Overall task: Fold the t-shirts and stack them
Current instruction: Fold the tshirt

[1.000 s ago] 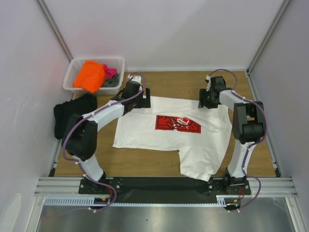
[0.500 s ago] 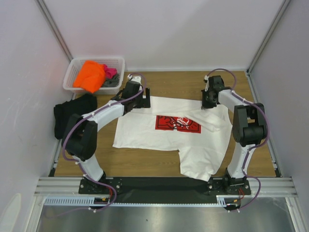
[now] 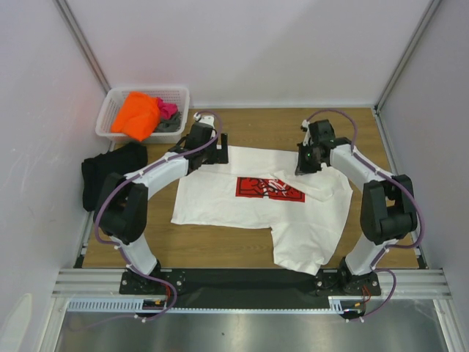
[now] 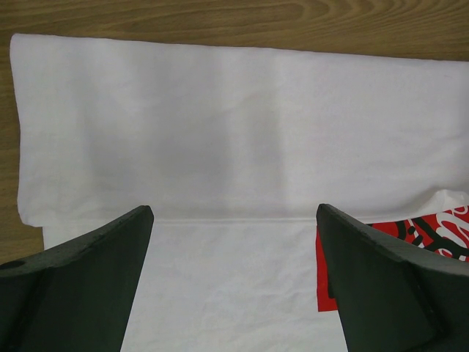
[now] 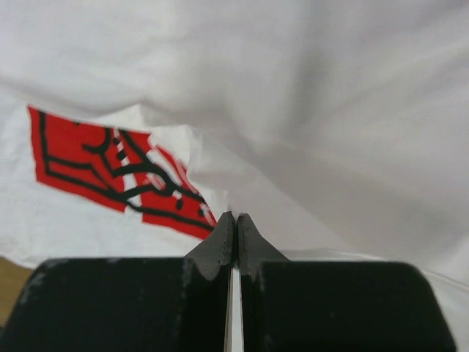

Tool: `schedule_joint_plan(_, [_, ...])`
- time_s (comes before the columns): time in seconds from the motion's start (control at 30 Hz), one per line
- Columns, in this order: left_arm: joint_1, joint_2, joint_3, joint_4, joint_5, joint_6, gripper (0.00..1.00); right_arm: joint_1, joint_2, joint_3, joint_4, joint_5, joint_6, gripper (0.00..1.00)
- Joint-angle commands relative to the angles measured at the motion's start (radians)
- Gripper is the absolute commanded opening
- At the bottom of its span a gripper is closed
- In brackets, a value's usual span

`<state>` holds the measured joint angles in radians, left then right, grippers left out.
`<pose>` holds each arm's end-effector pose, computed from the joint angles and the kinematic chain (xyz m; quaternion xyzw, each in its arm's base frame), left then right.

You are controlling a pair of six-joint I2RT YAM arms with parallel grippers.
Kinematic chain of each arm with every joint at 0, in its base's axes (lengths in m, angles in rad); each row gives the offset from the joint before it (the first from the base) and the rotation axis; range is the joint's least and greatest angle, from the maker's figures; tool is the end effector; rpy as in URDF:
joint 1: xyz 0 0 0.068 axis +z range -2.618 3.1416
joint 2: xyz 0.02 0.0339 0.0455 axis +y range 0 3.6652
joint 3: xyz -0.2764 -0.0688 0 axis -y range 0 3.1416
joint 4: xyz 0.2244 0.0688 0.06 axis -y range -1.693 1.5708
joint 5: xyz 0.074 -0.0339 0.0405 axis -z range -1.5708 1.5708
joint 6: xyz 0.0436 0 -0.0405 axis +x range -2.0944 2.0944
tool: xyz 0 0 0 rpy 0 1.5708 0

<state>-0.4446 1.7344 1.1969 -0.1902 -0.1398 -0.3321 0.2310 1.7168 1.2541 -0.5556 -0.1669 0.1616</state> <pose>0.3421 -0.1562 0.2449 0.0226 0.9104 -0.0956 0.4019 0.3383 0.0870 0.2409 -0.0560 0.9574 0.1317 0.2509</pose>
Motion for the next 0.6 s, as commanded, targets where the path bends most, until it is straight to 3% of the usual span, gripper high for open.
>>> schedule_joint_plan(0.0, [0.003,-0.03,0.004,0.023,-0.017,0.007,1.0,0.054,-0.065,-0.036,-0.044,-0.103,0.044,0.0])
schedule_joint_plan(0.27, [0.003,-0.038,-0.013,0.029,-0.015,0.013,1.0,0.148,-0.115,-0.1,-0.093,-0.148,0.095,0.0])
schedule_joint_plan(0.3, [0.003,-0.038,-0.019,0.031,-0.014,0.013,1.0,0.151,-0.12,-0.107,-0.098,-0.16,0.102,0.04])
schedule_joint_plan(0.43, [0.003,-0.044,-0.03,0.035,-0.003,0.011,1.0,0.169,-0.161,-0.127,-0.119,-0.171,0.118,0.64])
schedule_joint_plan(0.57, [0.003,-0.053,-0.042,0.046,0.019,0.001,1.0,0.154,-0.21,-0.104,-0.145,-0.151,0.121,0.87])
